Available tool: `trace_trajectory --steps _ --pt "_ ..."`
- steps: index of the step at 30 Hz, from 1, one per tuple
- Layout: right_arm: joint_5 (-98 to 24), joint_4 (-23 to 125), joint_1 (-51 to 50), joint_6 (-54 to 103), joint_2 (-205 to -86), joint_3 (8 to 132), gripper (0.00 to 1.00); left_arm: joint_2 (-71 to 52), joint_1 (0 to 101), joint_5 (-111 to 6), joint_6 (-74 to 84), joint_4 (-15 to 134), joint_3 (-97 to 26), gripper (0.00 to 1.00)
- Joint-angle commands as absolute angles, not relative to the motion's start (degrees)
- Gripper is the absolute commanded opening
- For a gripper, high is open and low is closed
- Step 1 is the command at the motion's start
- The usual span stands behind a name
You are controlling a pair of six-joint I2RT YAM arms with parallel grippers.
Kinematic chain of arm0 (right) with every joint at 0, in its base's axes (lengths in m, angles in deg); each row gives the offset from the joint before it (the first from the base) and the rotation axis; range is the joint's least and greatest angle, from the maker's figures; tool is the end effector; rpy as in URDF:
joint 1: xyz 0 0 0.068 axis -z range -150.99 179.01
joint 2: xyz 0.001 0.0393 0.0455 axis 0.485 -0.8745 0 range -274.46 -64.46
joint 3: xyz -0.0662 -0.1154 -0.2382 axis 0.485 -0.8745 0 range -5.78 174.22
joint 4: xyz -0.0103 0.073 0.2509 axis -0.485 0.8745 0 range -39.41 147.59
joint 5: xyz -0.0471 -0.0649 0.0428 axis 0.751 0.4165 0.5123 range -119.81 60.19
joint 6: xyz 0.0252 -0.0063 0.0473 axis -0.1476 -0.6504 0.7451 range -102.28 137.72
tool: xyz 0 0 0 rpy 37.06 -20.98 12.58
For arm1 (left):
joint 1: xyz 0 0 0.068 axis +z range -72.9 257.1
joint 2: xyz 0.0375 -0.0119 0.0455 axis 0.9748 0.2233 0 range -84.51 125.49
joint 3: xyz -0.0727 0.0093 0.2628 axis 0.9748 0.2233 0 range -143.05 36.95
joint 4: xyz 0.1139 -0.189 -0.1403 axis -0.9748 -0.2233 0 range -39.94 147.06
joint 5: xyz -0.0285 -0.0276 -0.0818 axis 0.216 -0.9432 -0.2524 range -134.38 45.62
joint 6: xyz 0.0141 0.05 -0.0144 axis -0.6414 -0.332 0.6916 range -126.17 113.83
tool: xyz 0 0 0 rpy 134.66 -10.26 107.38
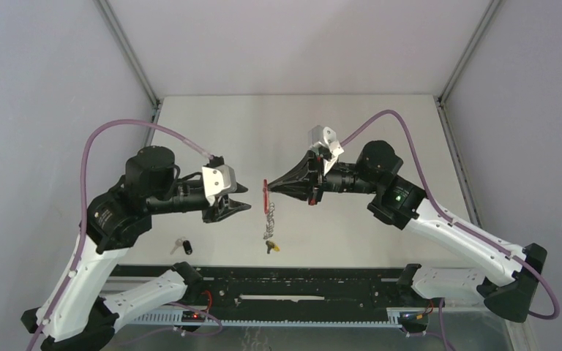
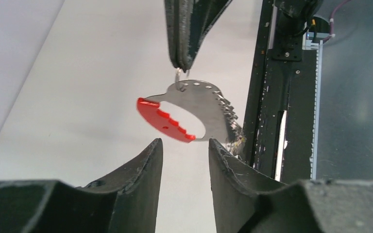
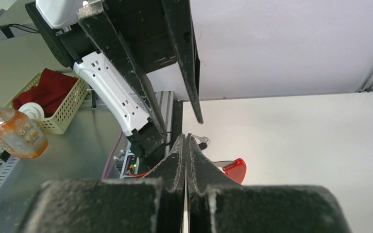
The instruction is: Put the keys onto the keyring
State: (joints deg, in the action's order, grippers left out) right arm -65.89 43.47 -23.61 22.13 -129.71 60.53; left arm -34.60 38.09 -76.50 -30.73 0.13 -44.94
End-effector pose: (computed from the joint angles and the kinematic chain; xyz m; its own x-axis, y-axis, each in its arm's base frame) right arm 0.1382 0.2154 0.4323 0.0095 0.1147 -0.9934 -0.9998 0.0187 -0.0074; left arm 0.0816 -0.0905 0.4523 0.0791 0.3889 -0.9179 0.9618 0.2122 0.1728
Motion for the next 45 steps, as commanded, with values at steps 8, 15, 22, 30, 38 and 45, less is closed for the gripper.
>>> trace_trajectory --steps 8,15,22,30,38,45 --pt "-71.2 31.0 -22.2 30.0 -127.4 55.2 0.00 -35.8 39.0 -79.4 -30.5 1.8 -42.7 0.45" --pt "-74.5 28.8 -22.6 30.9 -129.4 55.2 0.00 -33.6 39.0 -83.9 -28.2 3.8 -43.9 0.48" --pt "-77.7 26.9 -23.1 32.0 -130.1 55.2 0.00 -32.7 39.0 -88.0 -27.3 4.6 -45.1 0.39" --pt "-78.6 31.5 -24.4 29.3 -130.8 56.8 0.00 -31.9 39.0 -91.3 -28.6 2.9 -46.7 0.34" --pt "-77.5 38.4 -26.2 25.3 -132.2 60.2 0.00 -31.7 38.9 -94.2 -28.4 1.9 -47.2 0.32" --pt "-77.2 41.5 -27.5 23.3 -132.7 62.6 0.00 -32.7 38.9 -92.4 -31.6 -0.6 -45.1 0.27"
